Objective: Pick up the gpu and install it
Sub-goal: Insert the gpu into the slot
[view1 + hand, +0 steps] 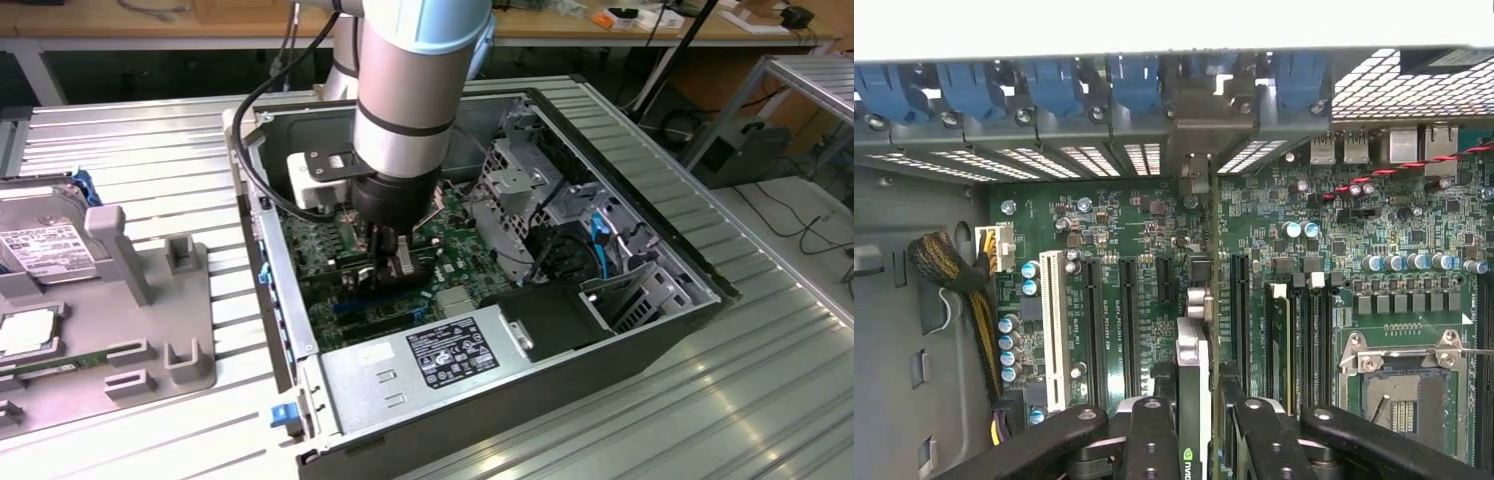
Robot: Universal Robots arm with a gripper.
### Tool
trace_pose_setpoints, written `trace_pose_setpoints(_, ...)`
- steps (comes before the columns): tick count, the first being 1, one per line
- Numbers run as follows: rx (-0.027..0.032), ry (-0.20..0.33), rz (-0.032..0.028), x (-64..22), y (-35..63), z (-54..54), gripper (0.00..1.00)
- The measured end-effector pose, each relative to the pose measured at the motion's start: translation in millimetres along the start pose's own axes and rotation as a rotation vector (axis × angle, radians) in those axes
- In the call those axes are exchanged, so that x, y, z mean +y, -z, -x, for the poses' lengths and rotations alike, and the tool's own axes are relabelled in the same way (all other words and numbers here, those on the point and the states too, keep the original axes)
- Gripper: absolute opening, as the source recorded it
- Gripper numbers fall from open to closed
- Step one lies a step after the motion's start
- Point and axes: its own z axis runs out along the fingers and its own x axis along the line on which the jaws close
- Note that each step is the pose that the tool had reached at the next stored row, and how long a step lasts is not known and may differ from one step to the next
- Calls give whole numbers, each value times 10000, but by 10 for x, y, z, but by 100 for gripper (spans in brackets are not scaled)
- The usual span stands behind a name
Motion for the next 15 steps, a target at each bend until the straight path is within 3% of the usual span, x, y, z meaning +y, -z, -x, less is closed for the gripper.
trace_pose_setpoints(15, 8, 31, 2, 11, -40, 22, 27)
